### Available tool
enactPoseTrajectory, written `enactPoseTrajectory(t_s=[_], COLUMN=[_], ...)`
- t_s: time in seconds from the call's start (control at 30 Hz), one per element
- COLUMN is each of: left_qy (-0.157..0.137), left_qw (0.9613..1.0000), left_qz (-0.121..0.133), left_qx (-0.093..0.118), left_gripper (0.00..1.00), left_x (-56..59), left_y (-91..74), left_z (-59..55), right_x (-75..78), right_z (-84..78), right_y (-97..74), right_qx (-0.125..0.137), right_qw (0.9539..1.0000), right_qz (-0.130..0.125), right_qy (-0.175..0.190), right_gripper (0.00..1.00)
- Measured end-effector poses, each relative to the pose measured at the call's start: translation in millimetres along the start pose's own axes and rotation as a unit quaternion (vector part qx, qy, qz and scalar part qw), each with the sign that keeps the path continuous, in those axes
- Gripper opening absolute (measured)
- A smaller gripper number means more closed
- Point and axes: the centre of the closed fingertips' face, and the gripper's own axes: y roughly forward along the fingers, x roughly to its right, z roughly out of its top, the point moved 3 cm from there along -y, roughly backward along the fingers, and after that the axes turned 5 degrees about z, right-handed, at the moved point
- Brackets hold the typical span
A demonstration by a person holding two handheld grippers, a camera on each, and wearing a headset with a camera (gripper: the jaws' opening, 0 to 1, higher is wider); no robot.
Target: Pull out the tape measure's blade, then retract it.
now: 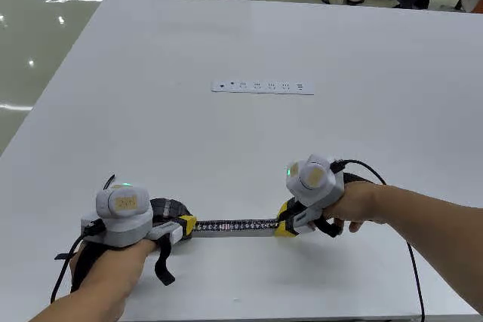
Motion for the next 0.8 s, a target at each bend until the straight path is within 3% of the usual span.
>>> enactPoseTrajectory(t_s=[0.8], left_qy=[-0.003], left_qw=[1.0000], left_qz=[-0.002], left_qx=[-0.002], left_gripper=[0.59], left_x=[-0.6], left_y=[0.4], left_z=[-0.2], right_x=[-2.1], right_z=[10.1], right_y=[6.4], right_qx=[0.002], right_qw=[1.0000], right_qz=[0.005], right_qy=[-0.001], right_gripper=[0.13])
